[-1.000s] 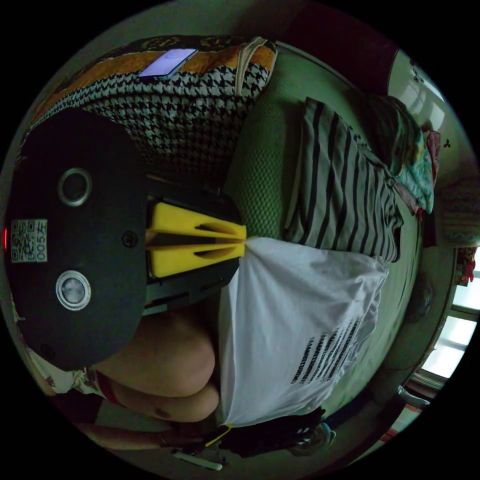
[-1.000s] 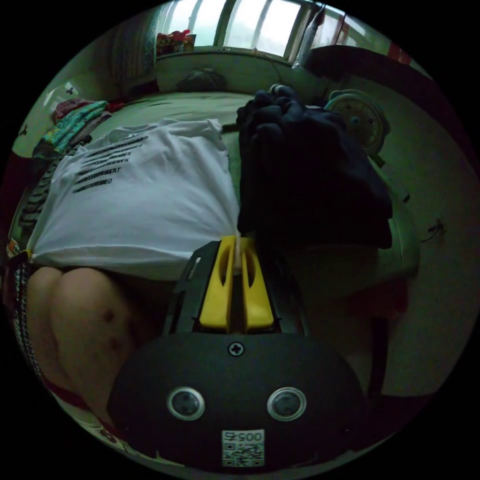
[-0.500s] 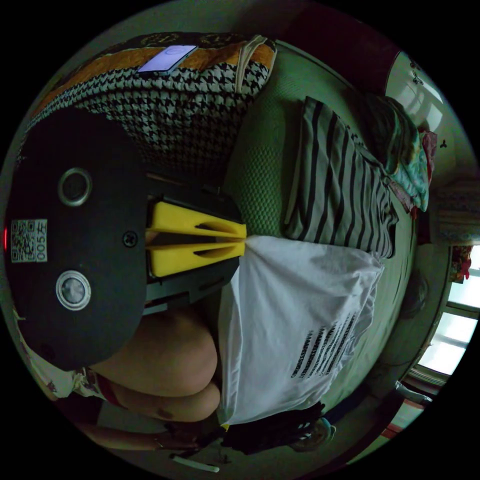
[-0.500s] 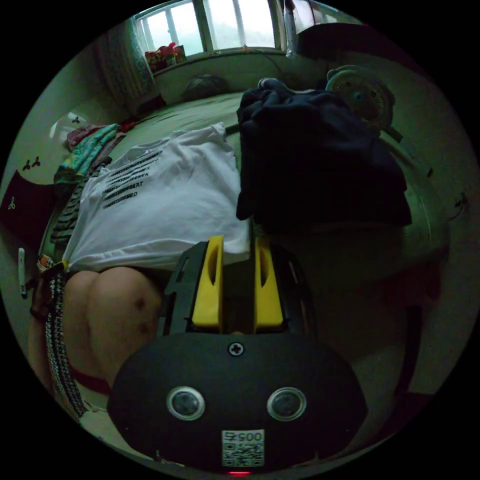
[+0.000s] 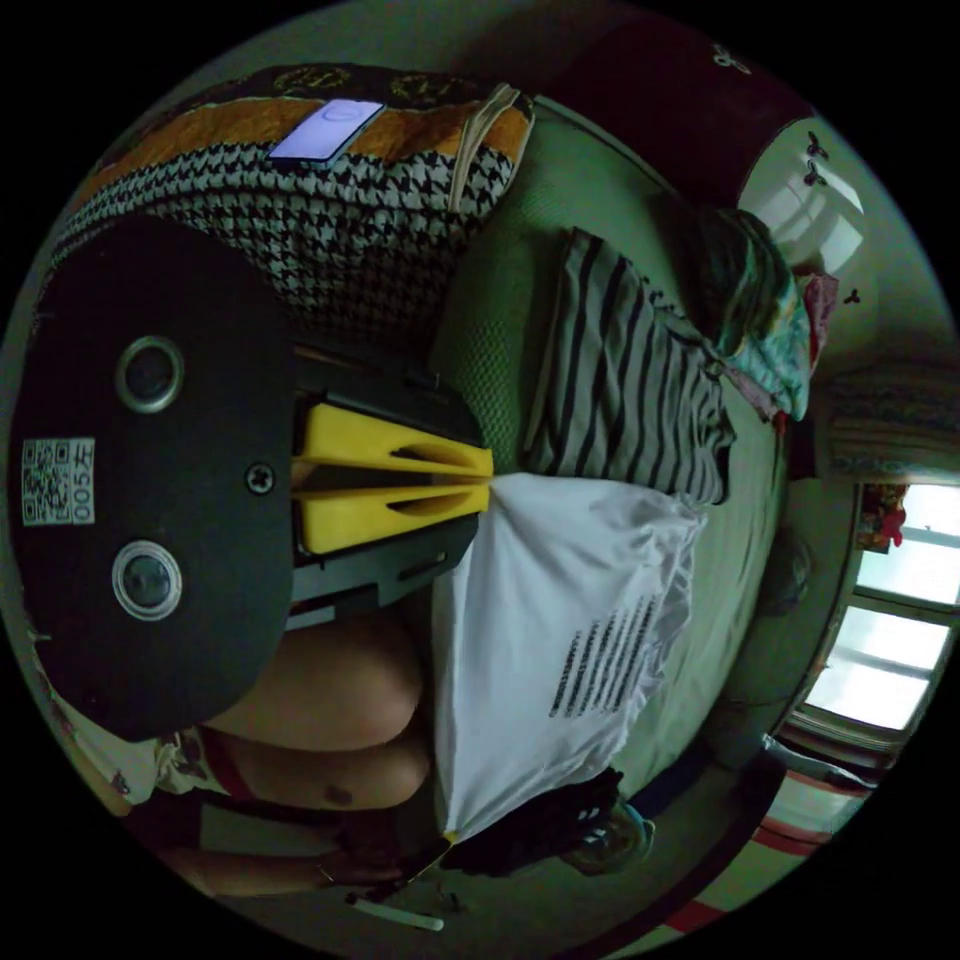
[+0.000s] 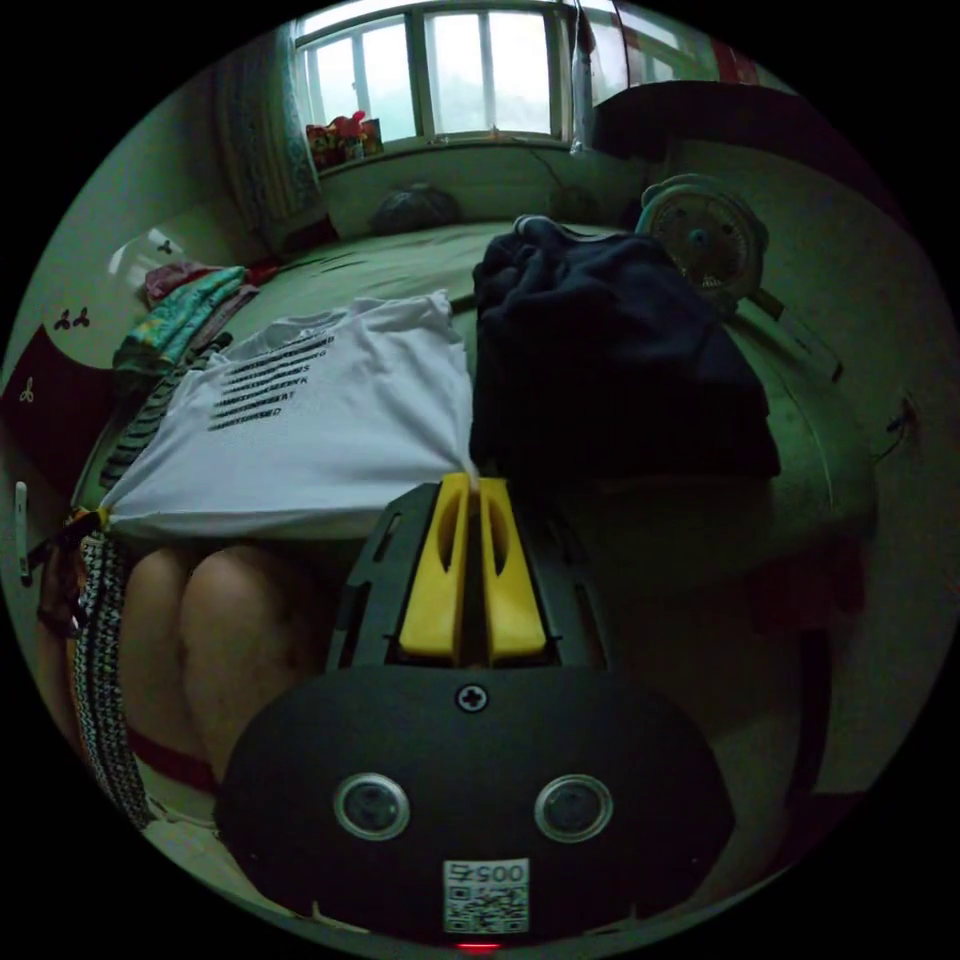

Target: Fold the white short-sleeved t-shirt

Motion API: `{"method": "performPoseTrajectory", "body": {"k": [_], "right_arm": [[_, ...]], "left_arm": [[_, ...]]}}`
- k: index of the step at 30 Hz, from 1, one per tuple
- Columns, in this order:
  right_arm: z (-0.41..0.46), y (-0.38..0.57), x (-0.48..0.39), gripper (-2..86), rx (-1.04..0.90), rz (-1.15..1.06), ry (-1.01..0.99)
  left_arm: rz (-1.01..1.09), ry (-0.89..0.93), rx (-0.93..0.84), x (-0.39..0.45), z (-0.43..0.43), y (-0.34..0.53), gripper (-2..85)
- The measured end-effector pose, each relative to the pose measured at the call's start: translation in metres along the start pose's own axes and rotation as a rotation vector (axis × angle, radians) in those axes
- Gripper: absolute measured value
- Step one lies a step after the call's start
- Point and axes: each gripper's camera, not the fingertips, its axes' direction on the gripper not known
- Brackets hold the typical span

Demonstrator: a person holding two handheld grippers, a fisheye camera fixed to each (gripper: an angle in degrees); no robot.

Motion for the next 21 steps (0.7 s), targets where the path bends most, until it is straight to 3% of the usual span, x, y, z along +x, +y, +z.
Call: {"method": "performPoseTrajectory", "body": {"k": [16, 21], "right_arm": [[-0.175, 0.051, 0.019, -1.5, 0.050, 0.004, -0.068], [-0.234, 0.069, 0.020, -1.5, 0.087, 0.016, 0.012]], "left_arm": [[0.009, 0.071, 0.075, -0.026, -0.185, 0.081, 0.3], [0.020, 0.125, 0.080, -0.027, -0.237, 0.102, 0.2]]}}
